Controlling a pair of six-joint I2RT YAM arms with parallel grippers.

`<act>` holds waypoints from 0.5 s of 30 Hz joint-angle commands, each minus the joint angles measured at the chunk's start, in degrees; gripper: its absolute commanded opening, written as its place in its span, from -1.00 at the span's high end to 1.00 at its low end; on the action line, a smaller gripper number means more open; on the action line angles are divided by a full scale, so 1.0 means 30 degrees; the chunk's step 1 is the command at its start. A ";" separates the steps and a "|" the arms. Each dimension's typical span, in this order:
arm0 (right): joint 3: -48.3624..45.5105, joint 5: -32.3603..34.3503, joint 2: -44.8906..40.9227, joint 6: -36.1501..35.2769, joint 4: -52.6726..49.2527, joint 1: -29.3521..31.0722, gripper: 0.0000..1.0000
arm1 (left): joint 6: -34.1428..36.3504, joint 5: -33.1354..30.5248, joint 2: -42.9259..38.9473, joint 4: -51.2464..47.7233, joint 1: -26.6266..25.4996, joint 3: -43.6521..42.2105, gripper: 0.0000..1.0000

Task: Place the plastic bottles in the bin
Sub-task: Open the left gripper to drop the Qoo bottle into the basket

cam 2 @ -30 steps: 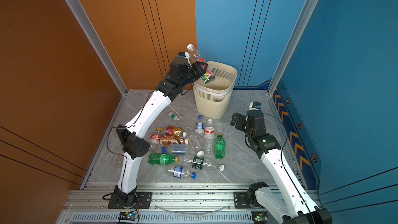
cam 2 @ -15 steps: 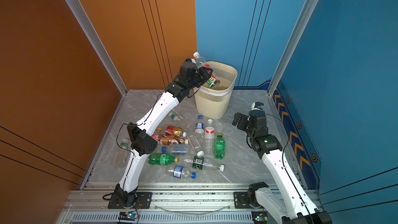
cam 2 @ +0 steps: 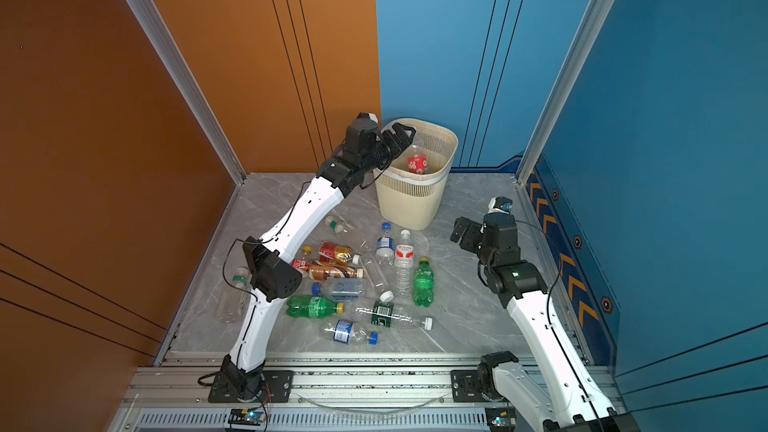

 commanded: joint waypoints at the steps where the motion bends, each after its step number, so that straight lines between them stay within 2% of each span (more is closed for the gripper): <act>1: -0.0032 -0.0329 -0.0283 -0.0053 -0.0410 -0.0222 -0.99 | 0.0796 0.0464 -0.2325 0.0715 -0.0086 -0.1233 -0.93; 5: -0.0001 -0.0479 -0.0231 -0.0080 -0.0425 -0.0258 -0.99 | 0.1750 0.0479 -0.4348 0.1646 -0.0249 -0.2989 -0.95; 8: -0.0030 -0.0673 -0.0155 -0.0052 -0.0440 -0.0271 -0.99 | 0.3566 0.0326 -0.6291 0.1651 -0.0365 -0.5059 -0.96; 11: -0.0119 -0.0996 -0.0063 -0.0051 -0.0440 -0.0255 -0.99 | 0.5447 -0.0984 -0.9544 0.1931 -0.0511 -0.9632 -0.98; 15: -0.0167 -0.1549 0.0299 -0.0066 -0.0524 -0.0040 -0.99 | 0.7005 -0.4009 -1.4964 0.3075 -0.0687 -1.8177 -0.98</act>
